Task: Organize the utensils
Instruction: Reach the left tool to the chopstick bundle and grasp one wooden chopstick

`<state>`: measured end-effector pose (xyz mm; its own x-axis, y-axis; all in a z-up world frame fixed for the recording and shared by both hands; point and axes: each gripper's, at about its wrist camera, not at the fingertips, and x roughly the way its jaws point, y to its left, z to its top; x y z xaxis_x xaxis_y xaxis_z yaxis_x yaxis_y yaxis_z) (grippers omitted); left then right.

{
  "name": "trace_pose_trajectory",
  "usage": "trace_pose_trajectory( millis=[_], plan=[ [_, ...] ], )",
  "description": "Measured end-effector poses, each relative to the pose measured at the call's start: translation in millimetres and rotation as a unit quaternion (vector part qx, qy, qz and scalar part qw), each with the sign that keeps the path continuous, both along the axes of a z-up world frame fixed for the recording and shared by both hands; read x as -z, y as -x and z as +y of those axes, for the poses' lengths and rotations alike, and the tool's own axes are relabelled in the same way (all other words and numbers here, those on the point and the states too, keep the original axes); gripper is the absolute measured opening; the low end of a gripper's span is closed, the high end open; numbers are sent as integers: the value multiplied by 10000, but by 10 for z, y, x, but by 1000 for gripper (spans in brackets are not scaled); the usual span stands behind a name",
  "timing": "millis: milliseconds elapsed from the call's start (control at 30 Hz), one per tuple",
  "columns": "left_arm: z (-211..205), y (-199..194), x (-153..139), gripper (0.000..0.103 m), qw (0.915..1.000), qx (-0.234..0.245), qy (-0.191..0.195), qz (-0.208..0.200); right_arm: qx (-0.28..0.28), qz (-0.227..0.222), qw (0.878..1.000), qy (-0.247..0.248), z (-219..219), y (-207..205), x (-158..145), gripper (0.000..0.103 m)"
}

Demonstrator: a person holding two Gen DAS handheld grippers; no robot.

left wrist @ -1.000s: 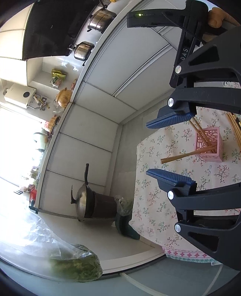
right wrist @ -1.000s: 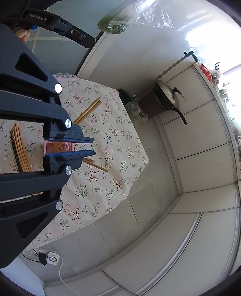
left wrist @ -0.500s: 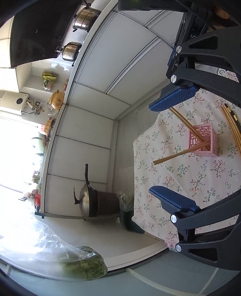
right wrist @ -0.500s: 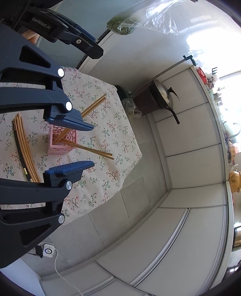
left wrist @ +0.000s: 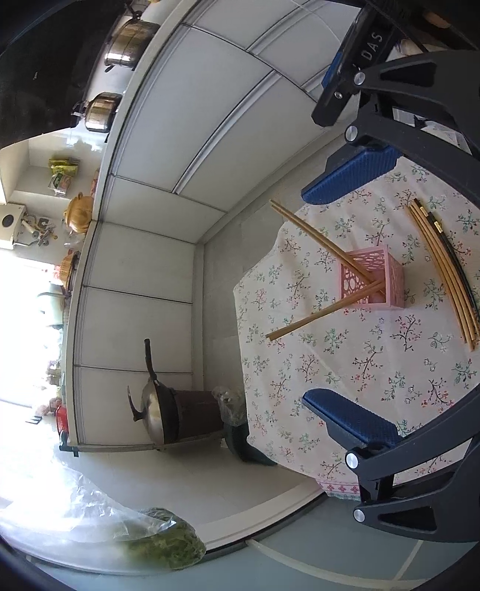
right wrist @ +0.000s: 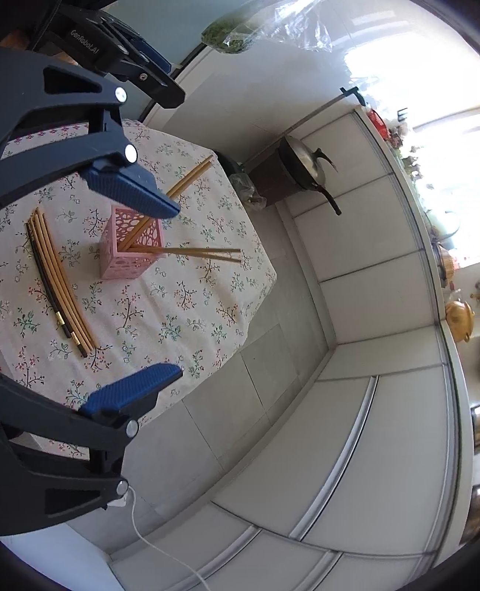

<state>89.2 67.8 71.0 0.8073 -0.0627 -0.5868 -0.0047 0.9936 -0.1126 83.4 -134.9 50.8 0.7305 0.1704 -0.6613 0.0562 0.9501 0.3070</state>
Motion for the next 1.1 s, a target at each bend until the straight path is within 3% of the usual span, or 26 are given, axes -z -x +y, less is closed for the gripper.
trace_pose_trajectory(
  millis=[167, 333, 500, 567, 733, 867, 967, 1033, 1100],
  plan=[
    [-173, -77, 268, 96, 9963, 553, -118, 647, 365, 265, 9985, -308, -469, 250, 348, 93],
    [-469, -143, 547, 96, 9859, 1118, -258, 1217, 713, 630, 9943, -485, -916, 504, 755, 94],
    [-888, -191, 855, 96, 9642, 1830, -316, 1894, 964, 1094, 9871, -667, -1249, 736, 1157, 94],
    [-1104, -236, 1041, 96, 9508, 2103, -401, 2239, 949, 1287, 9806, -1131, -1375, 738, 1242, 94],
    [-1538, -437, 1487, 96, 9231, 2421, -735, 2897, 1131, 1340, 9751, -1356, -1552, 794, 1321, 94],
    [-1696, -677, 1803, 94, 9119, 2309, -1038, 3229, 1180, 1471, 9714, -1445, -1655, 821, 1405, 94],
    [-1694, -849, 2022, 82, 9049, 2165, -1090, 3500, 1181, 1608, 9675, -1554, -1722, 808, 1462, 94],
    [-1665, -958, 2161, 66, 9000, 2071, -1095, 3675, 1150, 1682, 9658, -1603, -1725, 797, 1487, 94],
    [-1626, -1024, 2263, 59, 8983, 1972, -1163, 3750, 1056, 1729, 9656, -1632, -1696, 776, 1505, 94]
  ],
)
